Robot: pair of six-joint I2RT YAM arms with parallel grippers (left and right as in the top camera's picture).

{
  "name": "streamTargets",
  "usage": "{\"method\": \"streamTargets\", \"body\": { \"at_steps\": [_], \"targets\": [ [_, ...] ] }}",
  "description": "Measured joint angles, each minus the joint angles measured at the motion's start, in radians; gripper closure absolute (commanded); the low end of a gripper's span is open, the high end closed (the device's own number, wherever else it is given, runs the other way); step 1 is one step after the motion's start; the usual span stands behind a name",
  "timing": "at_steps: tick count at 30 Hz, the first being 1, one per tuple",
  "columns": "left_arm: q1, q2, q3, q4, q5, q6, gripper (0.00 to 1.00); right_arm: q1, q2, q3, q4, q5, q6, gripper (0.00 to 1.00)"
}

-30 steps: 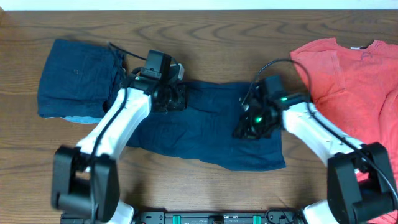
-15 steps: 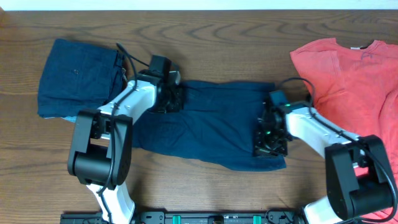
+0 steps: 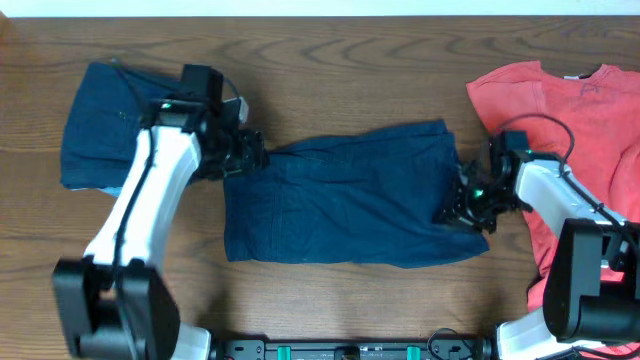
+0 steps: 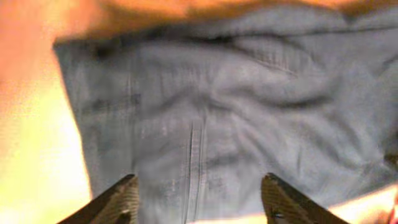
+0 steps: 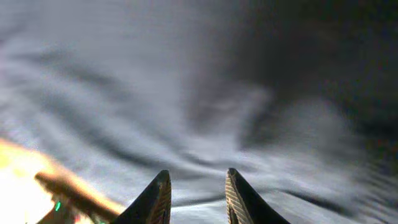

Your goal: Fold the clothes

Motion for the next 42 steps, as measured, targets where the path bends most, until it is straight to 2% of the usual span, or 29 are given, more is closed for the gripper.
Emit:
{"method": "streamTargets", "body": {
  "at_steps": [3,8,11,14,19,21,32,42],
  "targets": [
    [0.001,-0.012,-0.001,-0.087,-0.010,-0.002,0.30,0.014,-0.041,0.017,-0.005,-0.077,-0.070,0.72],
    [0.006,-0.003,-0.092,-0.084,-0.067,-0.019,0.21,0.107,-0.114,0.023,-0.004,-0.140,-0.122,0.71],
    [0.038,0.006,-0.177,-0.018,-0.120,-0.059,0.20,0.190,-0.115,0.023,0.018,-0.139,-0.131,0.71],
    [0.095,0.010,-0.231,0.084,-0.135,-0.079,0.16,0.275,-0.115,0.023,0.071,-0.094,-0.118,0.77],
    [0.177,0.011,-0.286,0.174,-0.093,-0.039,0.14,0.372,-0.096,0.023,0.169,0.045,-0.015,0.79],
    [0.184,0.011,-0.309,0.193,-0.076,-0.013,0.09,0.375,-0.080,0.023,0.208,0.079,0.019,0.78],
    [0.185,0.011,-0.441,0.353,0.029,0.037,0.08,0.374,0.057,0.020,0.286,0.116,0.089,0.78],
    [0.185,0.029,-0.468,0.361,0.050,0.053,0.08,0.374,0.060,0.019,0.278,0.101,0.092,0.79]
  ]
}}
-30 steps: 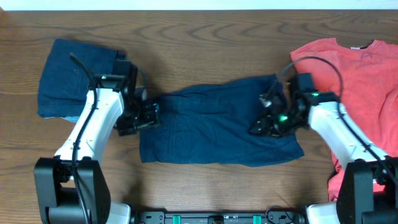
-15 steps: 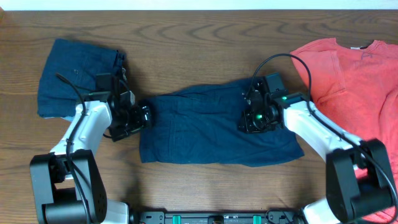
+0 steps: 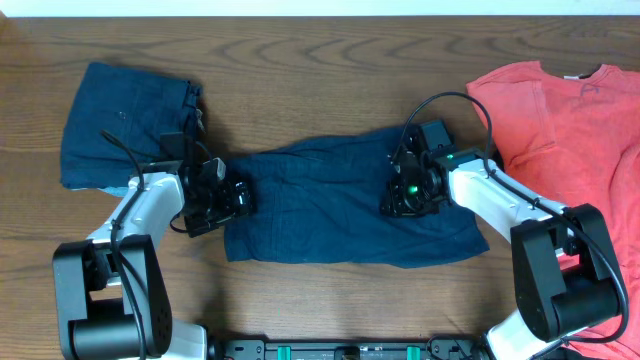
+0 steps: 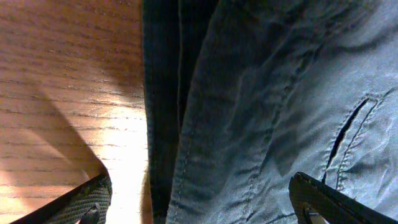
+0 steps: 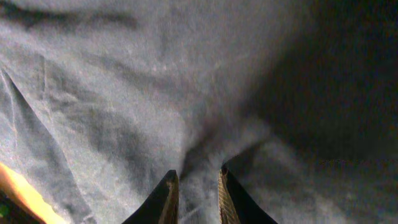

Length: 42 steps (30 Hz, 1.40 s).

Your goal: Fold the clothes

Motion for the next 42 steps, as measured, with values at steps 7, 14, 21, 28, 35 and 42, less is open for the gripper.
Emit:
{"method": "streamTargets", "body": {
  "at_steps": [7,14,21,28,35,42],
  "targets": [
    [0.004,0.049,0.014,0.098,0.102,0.015,0.23,0.000,0.000,0.000,-0.001,-0.003,0.000,0.80],
    [0.002,0.132,0.027,0.133,0.329,0.066,0.46,0.000,0.000,0.000,-0.003,-0.003,0.000,0.81],
    [-0.009,0.171,0.001,0.148,0.400,0.082,0.66,0.000,0.000,0.000,-0.003,-0.003,0.000,0.82],
    [-0.014,0.164,0.000,0.140,0.472,0.093,0.36,0.000,0.000,0.000,-0.003,-0.003,0.000,0.80],
    [-0.027,0.164,0.001,0.123,0.475,0.093,0.37,0.000,0.000,0.000,-0.002,0.008,0.002,0.80],
    [-0.047,0.090,-0.011,0.049,0.364,0.100,0.36,0.000,0.000,0.000,-0.013,0.010,0.003,0.81]
  ]
}}
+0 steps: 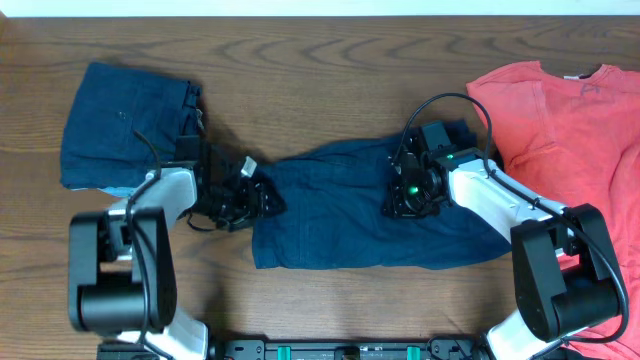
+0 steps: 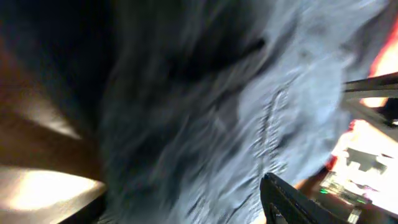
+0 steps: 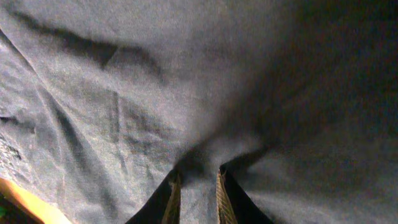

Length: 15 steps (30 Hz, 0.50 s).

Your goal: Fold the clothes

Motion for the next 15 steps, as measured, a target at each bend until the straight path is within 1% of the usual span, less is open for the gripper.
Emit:
{"method": "streamTargets", "body": {
  "at_steps": [2,6,8,11,15],
  "targets": [
    [-0.001,-0.062,-0.010,-0.033,-0.064,-0.001,0.34,0.000,0.000,0.000,-0.004,0.002,0.000,0.81],
    [-0.001,-0.192,-0.011,-0.071,-0.161,-0.005,0.18,0.000,0.000,0.000,-0.009,0.003,0.000,0.81],
    [-0.001,-0.220,-0.011,-0.079,-0.192,-0.016,0.14,0.000,0.000,0.000,-0.011,0.003,0.000,0.81],
    [-0.001,-0.209,-0.013,-0.069,-0.218,-0.025,0.10,0.000,0.000,0.000,-0.018,0.003,0.000,0.81],
    [-0.001,-0.164,-0.044,-0.026,-0.236,-0.026,0.10,0.000,0.000,0.000,-0.020,0.003,0.000,0.81]
  ]
}}
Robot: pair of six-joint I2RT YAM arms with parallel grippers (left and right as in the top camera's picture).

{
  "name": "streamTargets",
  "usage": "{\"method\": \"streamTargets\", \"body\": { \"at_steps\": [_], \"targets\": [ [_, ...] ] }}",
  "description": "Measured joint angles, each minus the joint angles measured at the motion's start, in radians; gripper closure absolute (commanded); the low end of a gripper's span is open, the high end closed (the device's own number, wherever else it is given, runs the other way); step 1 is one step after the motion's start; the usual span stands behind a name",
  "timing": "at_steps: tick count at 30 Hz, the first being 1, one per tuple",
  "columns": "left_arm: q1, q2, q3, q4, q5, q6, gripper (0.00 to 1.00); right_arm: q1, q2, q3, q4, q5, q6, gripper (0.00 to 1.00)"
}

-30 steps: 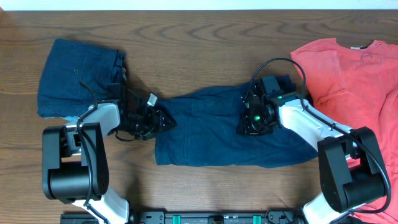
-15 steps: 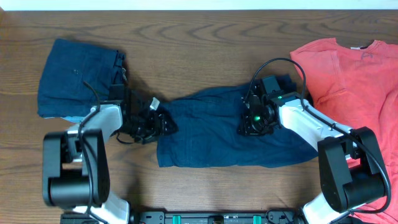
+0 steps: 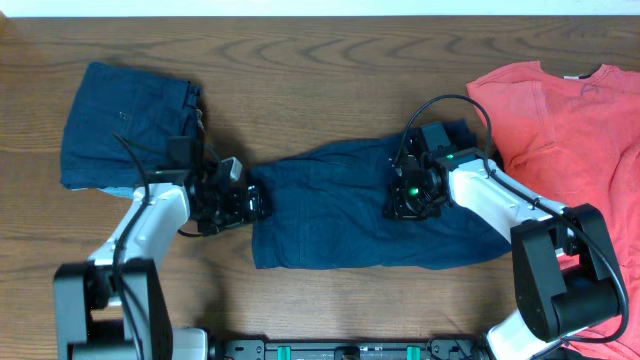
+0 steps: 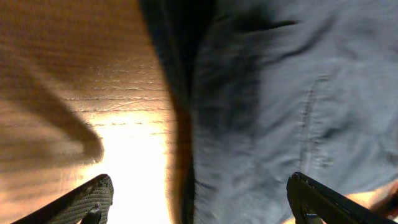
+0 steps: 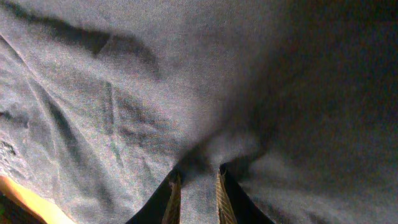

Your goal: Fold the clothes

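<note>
Dark blue shorts [image 3: 340, 215] lie rumpled across the middle of the table. My left gripper [image 3: 250, 203] sits at their left edge. In the left wrist view it [image 4: 199, 208] is open wide, straddling that edge, with bare wood [image 4: 81, 93] to the left and denim [image 4: 280, 93] to the right. My right gripper [image 3: 400, 200] rests on the middle of the shorts. There it [image 5: 196, 196] is shut on a pinched fold of the denim [image 5: 124, 93].
A folded dark blue garment [image 3: 125, 125] lies at the back left, close to the left arm. A red T-shirt [image 3: 570, 120] is spread at the right edge, beside the right arm. Bare wooden table [image 3: 330, 70] runs along the back.
My left gripper has drawn back a little to the left, off the cloth onto the shorts' left edge, and its arm has swung outward. The shorts and the right gripper have not moved.
First the shorts lay spread wide, my left gripper at their back left corner and my right at their right edge. Then the right gripper was pinching the middle and the left was at the left edge. Later the left edge sat further right, where it stays.
</note>
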Motion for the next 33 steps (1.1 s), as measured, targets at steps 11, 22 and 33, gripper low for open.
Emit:
{"method": "streamTargets", "body": {
  "at_steps": [11,22,33],
  "targets": [
    [-0.085,0.119,0.028,0.143,0.146,-0.026,0.13,0.000,0.000,0.000,0.003,0.003,0.000,0.81],
    [-0.144,0.177,0.010,0.159,0.174,-0.096,0.91,0.000,0.000,0.000,0.006,0.004,0.000,0.83],
    [-0.145,0.183,0.108,-0.189,0.018,-0.091,0.94,-0.003,0.000,0.000,-0.016,0.003,0.001,0.85]
  ]
}}
